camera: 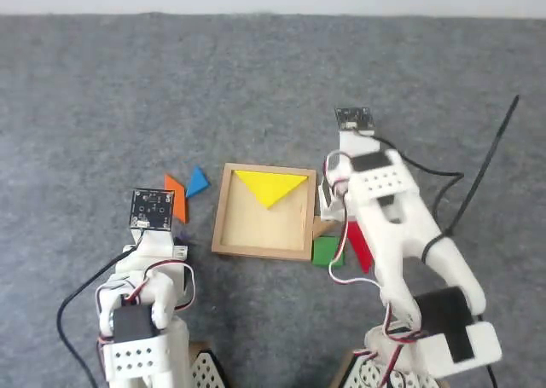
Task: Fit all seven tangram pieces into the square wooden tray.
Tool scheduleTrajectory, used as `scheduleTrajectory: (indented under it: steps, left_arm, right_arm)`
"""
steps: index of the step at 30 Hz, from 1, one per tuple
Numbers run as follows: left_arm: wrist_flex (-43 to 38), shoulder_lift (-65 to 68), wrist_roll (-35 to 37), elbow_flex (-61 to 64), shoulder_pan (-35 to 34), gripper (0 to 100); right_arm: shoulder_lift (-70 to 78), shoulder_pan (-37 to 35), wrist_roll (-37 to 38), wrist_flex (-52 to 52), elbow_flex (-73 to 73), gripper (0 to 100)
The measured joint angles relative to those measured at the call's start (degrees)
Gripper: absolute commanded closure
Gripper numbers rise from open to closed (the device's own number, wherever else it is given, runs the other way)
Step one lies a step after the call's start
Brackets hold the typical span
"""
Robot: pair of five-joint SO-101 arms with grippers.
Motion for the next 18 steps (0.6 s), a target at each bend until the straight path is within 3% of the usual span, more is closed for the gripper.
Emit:
scheduleTrajectory:
  steps: [4,18]
  left_arm:
    - [0.00,0.00,0.00,0.00,0.00,91]
    - [0.00,0.00,0.00,0.00,0.00,91]
  right_arm:
    - [-0.09,0.18,0.00,-9.05,6.42,75.3]
    - [3.25,4.75,-2.73,-9.67,4.84,75.3]
